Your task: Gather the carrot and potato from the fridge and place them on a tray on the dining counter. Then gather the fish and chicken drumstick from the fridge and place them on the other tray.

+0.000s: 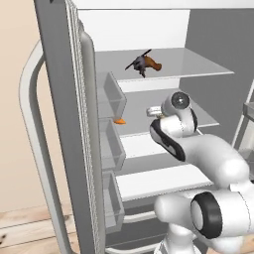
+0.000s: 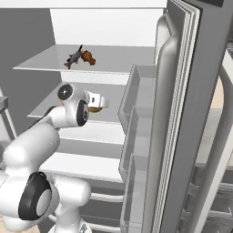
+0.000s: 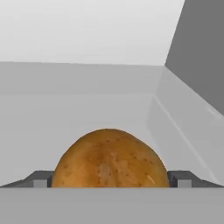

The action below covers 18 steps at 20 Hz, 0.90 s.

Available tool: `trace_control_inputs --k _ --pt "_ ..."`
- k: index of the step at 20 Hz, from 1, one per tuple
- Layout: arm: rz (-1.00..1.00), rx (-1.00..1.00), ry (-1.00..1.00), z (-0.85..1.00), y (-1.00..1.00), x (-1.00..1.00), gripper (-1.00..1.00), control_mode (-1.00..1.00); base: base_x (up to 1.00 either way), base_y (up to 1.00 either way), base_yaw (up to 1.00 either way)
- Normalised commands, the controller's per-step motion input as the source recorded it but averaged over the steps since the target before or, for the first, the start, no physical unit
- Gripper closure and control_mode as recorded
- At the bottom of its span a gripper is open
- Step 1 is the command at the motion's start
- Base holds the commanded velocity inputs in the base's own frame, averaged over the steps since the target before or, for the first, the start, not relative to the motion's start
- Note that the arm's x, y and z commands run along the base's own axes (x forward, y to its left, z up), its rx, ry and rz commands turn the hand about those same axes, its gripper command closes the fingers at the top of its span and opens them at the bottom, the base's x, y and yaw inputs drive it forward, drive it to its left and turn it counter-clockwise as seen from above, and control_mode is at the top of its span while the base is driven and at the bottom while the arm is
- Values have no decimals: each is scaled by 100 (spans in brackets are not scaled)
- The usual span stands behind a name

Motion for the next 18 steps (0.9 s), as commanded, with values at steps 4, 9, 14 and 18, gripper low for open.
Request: trace_control_inputs --k 4,9,14,18 --pt "0 16 9 100 0 -78 100 -100 0 0 0" --pt "0 17 13 86 0 -89 100 -100 0 0 0" --pt "0 18 15 30 0 -100 100 -100 0 0 0" --pt "-2 15 18 30 0 -97 100 -100 0 0 0"
